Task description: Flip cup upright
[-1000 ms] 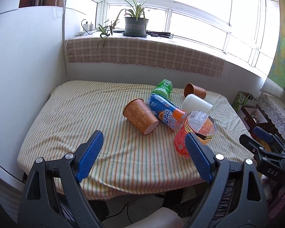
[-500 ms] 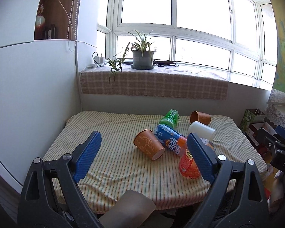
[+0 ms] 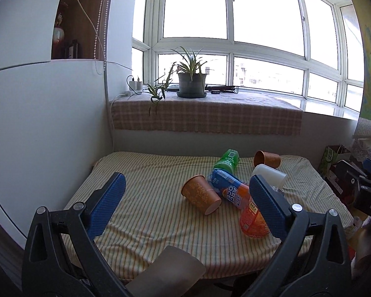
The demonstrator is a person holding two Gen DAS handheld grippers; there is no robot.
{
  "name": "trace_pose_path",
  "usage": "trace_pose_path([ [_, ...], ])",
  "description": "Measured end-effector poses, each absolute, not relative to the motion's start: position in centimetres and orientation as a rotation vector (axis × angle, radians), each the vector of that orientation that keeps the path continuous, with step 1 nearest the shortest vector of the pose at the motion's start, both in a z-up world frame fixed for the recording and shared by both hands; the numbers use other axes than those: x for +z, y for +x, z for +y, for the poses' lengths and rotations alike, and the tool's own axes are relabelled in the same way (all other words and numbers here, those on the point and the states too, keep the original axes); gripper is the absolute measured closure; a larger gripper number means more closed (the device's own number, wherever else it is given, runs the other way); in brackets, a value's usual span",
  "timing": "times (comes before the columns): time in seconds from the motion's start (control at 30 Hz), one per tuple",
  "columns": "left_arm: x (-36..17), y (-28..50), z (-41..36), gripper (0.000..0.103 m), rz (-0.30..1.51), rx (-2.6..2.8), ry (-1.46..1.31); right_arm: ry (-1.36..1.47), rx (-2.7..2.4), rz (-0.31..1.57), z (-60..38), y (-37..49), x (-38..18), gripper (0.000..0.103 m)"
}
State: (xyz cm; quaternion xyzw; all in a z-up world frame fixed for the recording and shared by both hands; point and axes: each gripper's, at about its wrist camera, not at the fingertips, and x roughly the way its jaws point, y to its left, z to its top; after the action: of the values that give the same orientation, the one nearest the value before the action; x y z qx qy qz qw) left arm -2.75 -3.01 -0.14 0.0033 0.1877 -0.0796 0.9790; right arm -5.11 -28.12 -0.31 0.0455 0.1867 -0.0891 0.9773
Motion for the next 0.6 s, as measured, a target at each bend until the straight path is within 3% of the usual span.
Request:
trace_pose_path([
  [0.6,-0.21,-2.89,-3.00,0.001,0.381,-0.152,0.004,0.084,-0.185,0.376,-28.11,-5.05,-0.51,0.001],
])
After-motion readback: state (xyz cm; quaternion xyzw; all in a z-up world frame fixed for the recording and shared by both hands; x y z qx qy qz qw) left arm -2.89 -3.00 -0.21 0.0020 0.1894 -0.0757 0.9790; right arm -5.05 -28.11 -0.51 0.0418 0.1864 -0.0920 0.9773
